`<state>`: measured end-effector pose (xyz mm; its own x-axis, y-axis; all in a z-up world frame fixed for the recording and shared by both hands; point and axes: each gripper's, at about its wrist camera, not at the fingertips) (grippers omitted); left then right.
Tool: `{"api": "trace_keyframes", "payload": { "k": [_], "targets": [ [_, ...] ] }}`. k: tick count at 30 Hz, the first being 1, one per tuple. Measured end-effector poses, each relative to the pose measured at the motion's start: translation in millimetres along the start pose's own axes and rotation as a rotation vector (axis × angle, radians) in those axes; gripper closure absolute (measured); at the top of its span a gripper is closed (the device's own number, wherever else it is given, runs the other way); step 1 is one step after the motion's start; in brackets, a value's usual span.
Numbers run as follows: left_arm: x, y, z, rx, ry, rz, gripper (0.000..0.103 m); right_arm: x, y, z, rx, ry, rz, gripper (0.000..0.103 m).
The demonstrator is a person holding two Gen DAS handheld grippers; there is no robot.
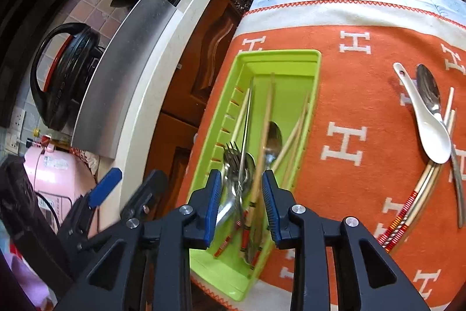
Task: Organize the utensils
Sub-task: 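Move both open tools back over the remaining spoons and chopsticks, then grasp the white ceramic spoon with the left tool while the right tool grasps the metal spoon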
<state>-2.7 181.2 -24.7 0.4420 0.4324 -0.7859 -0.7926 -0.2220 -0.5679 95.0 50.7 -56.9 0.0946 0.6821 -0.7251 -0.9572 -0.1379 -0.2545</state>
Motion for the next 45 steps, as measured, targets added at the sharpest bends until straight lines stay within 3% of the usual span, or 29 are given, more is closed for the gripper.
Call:
{"api": "trace_keyframes", "payload": {
  "k": [5, 11, 15, 20, 25, 34, 41, 45],
  "targets": [
    [-6.4, 5.9, -7.6, 0.006, 0.039, -0.003, 0.018, -19.3, 18.9, -11.9, -0.047, 0.05, -0.013, 0.072],
    [-16.5, 15.8, -34.3, 0.085, 0.066, -0.008, 0.018, -48.9, 46.2, -34.5, -0.1, 0.121, -0.029, 0.068],
    [-23.1, 25.0, -54.7, 0.121, 0.139, 0.022, 0.018, -68.6, 65.4, -49.2, -0.138, 0.195, -0.04, 0.066],
    [-28.9, 39.6, -86.2, 0.184, 0.205, 0.052, 0.018, -98.6, 92.7, -81.1, -0.134, 0.223, -0.08, 0.043],
    [-38.7, 49.5, -115.6, 0.251, 0.223, 0.032, 0.018, -124.6, 111.8, -111.5, -0.108, 0.297, -0.138, 0.039],
    [-42.9, 34.9, -171.8, 0.306, 0.31, 0.029, 0.018, -159.1, 113.1, -151.6, -0.054, 0.368, -0.226, 0.039],
    [-23.4, 2.0, -201.3, 0.28, 0.389, 0.06, 0.018, -161.2, 89.0, -173.6, -0.097, 0.41, -0.211, 0.039],
    [-4.5, -13.8, -213.3, 0.247, 0.425, 0.081, 0.019, -149.3, 70.2, -186.9, -0.103, 0.381, -0.177, 0.039]
  ]
}}
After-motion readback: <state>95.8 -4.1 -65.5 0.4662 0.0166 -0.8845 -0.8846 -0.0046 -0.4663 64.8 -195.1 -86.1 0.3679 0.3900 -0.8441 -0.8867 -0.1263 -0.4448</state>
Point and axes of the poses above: each gripper's, at about its wrist camera, not at the fingertips, and x roughly the way its jaws point, z to its left, y to its underside, and after that the axes turned 12 degrees about -y, right-handed
